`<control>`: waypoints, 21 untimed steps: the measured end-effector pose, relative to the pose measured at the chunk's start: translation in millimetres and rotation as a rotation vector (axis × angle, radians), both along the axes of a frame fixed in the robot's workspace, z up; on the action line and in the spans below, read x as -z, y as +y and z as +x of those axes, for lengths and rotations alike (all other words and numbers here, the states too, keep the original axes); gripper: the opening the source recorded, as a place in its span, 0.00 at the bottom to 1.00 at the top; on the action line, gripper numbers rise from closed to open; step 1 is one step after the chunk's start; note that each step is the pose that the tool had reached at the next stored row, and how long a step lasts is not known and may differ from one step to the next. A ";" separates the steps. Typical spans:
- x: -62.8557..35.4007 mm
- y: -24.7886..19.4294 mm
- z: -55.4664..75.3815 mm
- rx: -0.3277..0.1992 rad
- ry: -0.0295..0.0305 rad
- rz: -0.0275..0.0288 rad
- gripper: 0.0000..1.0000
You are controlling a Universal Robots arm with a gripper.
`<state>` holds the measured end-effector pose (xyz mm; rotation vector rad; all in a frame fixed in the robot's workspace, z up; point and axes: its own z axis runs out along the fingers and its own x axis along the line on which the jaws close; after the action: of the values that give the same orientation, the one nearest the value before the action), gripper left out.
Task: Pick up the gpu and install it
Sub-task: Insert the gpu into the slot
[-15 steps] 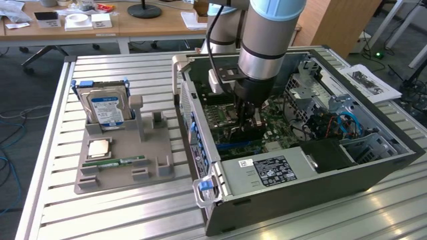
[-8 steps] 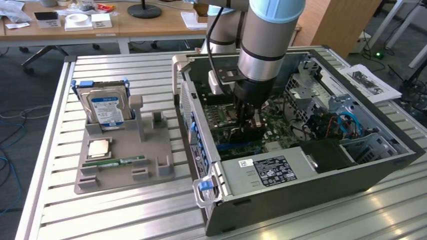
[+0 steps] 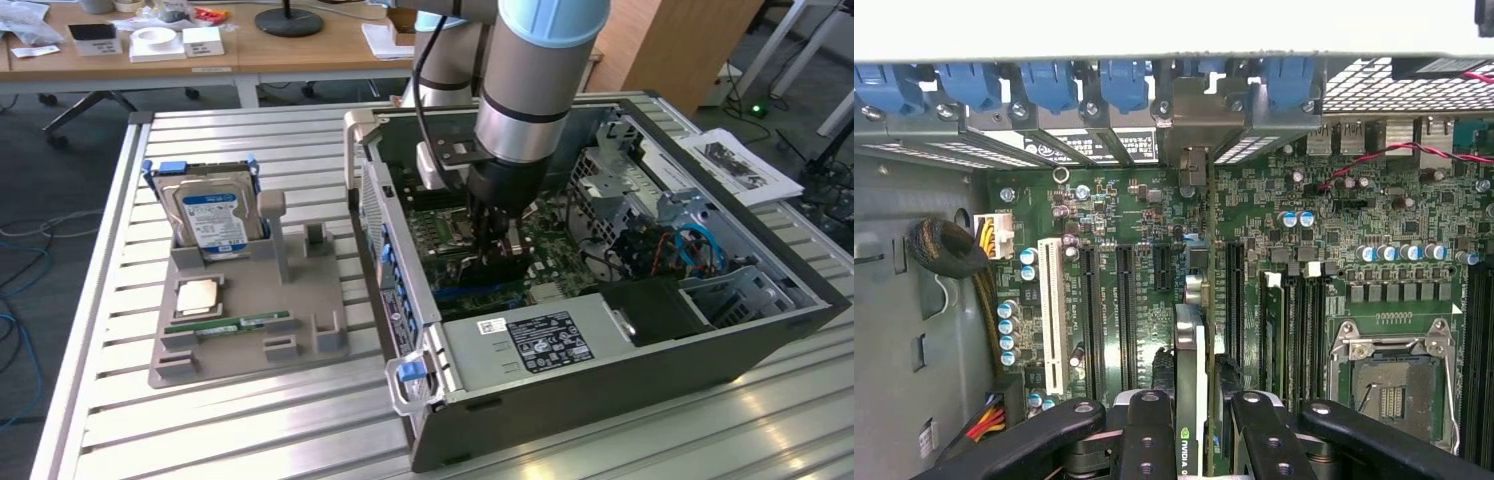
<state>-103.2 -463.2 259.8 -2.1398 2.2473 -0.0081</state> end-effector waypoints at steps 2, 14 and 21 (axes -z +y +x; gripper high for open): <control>0.2 0.1 0.0 0.000 -0.0002 0.0003 0.27; 0.2 0.1 -0.8 0.000 -0.0003 0.0004 0.27; 0.3 0.1 -1.6 0.000 -0.0003 0.0005 0.27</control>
<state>-104.8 -463.1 259.5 -2.1394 2.2469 -0.0079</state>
